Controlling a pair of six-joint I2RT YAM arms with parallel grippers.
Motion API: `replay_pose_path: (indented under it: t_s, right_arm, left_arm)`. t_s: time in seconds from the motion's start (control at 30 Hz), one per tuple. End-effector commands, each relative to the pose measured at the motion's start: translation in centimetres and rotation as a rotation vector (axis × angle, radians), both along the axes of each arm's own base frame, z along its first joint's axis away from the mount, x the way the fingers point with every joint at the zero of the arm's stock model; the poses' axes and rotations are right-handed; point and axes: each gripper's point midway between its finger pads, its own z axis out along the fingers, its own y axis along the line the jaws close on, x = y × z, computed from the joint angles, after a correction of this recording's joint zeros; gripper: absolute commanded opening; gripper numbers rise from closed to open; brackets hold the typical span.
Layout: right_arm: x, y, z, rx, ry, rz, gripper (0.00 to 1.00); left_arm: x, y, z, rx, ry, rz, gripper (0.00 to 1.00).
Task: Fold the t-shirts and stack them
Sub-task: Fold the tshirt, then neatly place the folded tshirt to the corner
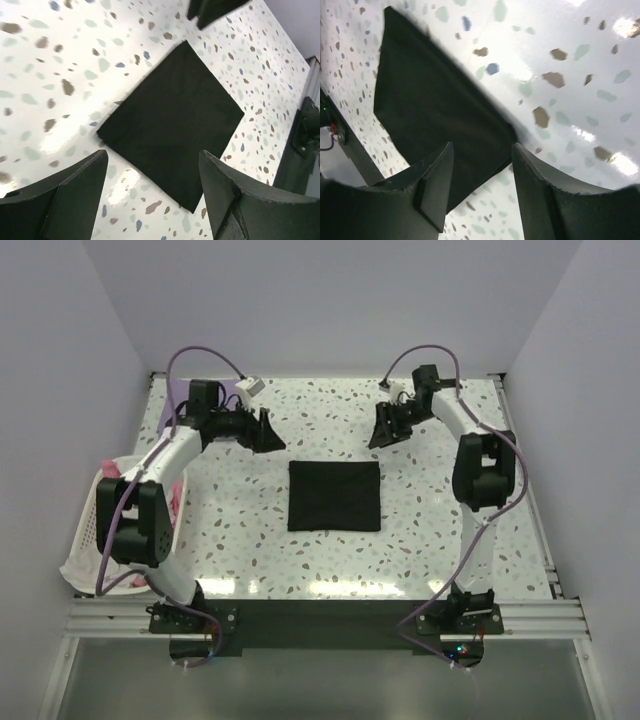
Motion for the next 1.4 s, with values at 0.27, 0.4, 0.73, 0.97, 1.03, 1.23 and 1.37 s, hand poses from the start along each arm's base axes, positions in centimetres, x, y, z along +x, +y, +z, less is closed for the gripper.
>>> replay_pose_path:
  t_s: [0.27,0.4,0.73,0.97,1.03,1.23,1.37]
  right_arm:
    - [-9.8,9.2,8.3,-0.352,-0.502,0.317,0.71]
    - [-14.4,14.2,6.5,-0.451,-0.572,0.464,0.75]
    - [-21.2,20.8,1.8,-0.575,-0.644,0.747,0.71]
    - [-21.9,22.7,-1.2,-0.593,-0.612,0.794,0.50]
    - [-21.8,23.2,-1.3,-0.590,-0.613,0.794,0.47]
    - [-21.5,23.5,-2.9,-0.616,-0.604,0.806,0.39]
    - [-21.6,23.2,-4.3,-0.629,-0.594,0.817,0.35]
  left_arm:
    - [-1.2,7.3,-0.5,0.110,0.051,0.190,0.87]
    - [-0.6,10.0,-0.8,0.149,0.049,0.249,1.00]
    - [-0.9,13.6,-2.9,0.146,0.148,0.347,1.00]
    - [-0.7,14.0,-3.4,0.147,0.137,0.366,1.00]
    - [-0.5,14.2,-3.5,0.144,0.135,0.371,1.00]
    - [-0.3,14.2,-3.9,0.130,0.143,0.386,1.00]
    - [-0.4,14.2,-4.1,0.123,0.143,0.392,1.00]
